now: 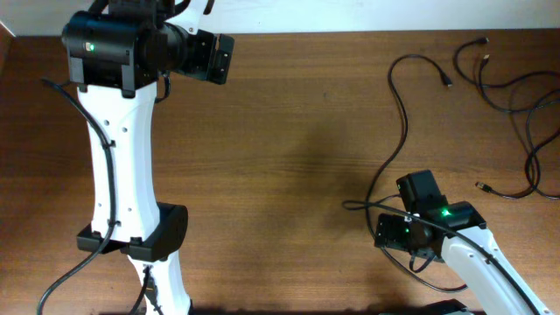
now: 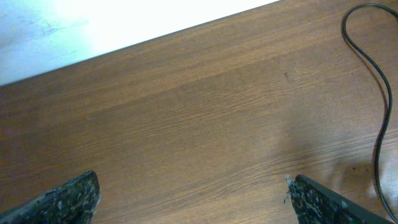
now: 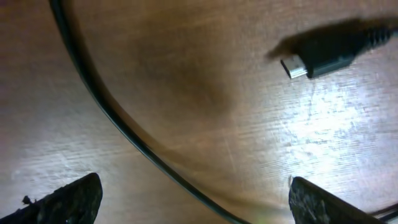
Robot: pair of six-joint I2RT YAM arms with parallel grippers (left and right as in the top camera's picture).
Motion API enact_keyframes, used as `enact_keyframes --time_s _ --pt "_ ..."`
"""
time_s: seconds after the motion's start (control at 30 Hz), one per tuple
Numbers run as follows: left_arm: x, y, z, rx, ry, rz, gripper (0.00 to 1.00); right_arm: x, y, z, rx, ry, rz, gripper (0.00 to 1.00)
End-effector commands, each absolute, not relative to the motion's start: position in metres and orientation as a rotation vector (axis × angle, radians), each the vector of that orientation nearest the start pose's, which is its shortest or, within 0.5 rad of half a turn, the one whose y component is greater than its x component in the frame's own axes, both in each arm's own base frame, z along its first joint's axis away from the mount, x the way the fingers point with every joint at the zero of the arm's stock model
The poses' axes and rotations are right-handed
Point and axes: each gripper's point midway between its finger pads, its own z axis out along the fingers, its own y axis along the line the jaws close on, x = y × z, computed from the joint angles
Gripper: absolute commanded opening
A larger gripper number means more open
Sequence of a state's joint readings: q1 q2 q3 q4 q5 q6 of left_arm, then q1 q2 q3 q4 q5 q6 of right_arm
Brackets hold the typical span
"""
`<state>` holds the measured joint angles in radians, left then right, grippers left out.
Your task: Untangle cables
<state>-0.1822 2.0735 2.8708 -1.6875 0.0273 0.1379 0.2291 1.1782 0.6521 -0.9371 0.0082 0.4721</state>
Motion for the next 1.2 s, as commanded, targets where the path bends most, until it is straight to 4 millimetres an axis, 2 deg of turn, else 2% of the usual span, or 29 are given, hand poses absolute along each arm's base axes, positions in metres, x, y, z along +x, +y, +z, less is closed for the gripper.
enact_keyframes --time_s 0.0,0.13,0.23,0.33,0.57,0.87,1.03,1.07,1.1,1.13,1.17 --pt "0.415 -0.083 0.384 0.419 2.390 -0.060 0.99 0.181 0.044 0.038 0.436 3.002 0.073 0.96" --pt "0.415 -0.083 0.384 0.419 2.390 -0.060 0.99 0.179 0.053 0.030 0.498 2.997 0.153 0.96" --pt "0.416 -0.083 0.383 0.419 2.391 -0.060 0.99 0.178 0.066 0.025 0.559 2.998 0.278 0.96" --pt "0.416 -0.083 0.383 0.420 2.391 -0.060 0.99 0.181 0.069 0.022 0.597 2.975 0.308 0.96" --pt "0.416 -0.083 0.383 0.424 2.391 -0.058 0.99 0.180 0.060 0.001 0.671 2.920 0.266 0.95" --pt "0.416 -0.083 0.383 0.424 2.391 -0.058 0.99 0.189 0.037 -0.004 0.714 2.832 0.091 0.95" --pt "0.416 -0.083 0.383 0.424 2.391 -0.058 0.99 0.199 0.036 -0.001 0.652 2.799 0.087 0.95" --pt "0.416 -0.083 0.383 0.424 2.391 -0.058 0.99 0.204 0.038 0.000 0.587 2.795 0.095 0.94" --pt "0.416 -0.083 0.383 0.424 2.391 -0.058 0.99 0.209 0.041 0.001 0.531 2.787 0.114 0.86" --pt "0.416 -0.083 0.383 0.424 2.391 -0.058 0.99 0.216 0.048 0.004 0.455 2.772 0.158 0.72" --pt "0.416 -0.083 0.383 0.424 2.391 -0.058 0.99 0.227 0.055 0.009 0.338 2.741 0.198 0.68"
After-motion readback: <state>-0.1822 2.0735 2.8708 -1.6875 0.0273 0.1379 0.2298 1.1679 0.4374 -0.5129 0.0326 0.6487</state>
